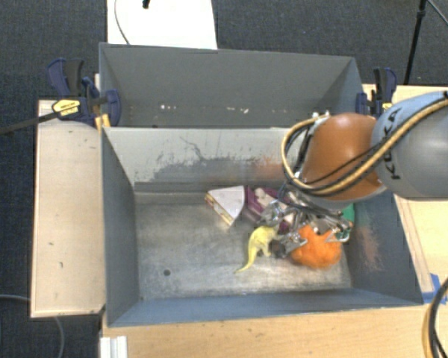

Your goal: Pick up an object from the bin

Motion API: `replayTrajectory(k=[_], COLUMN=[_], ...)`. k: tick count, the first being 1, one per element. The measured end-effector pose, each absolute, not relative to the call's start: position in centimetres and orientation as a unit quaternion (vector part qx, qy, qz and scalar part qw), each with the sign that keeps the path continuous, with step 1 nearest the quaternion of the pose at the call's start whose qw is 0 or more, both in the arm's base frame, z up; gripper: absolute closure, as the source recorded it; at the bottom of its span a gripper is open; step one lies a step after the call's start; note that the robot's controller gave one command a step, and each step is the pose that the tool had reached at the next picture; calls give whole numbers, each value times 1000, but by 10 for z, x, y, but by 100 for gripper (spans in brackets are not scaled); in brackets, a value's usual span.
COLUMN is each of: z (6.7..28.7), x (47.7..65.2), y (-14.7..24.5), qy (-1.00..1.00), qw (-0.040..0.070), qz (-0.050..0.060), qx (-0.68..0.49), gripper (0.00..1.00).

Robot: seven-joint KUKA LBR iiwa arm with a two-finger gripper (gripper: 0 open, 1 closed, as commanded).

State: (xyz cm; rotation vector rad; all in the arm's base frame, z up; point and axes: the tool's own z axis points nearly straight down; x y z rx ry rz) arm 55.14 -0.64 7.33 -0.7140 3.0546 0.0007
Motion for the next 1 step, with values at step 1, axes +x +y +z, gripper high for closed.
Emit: replayTrajectory(k=[1], z=[73], x=[551], y=[-6], qy=[974], qw=[2], qz=[0], qx=[-227], gripper=[100])
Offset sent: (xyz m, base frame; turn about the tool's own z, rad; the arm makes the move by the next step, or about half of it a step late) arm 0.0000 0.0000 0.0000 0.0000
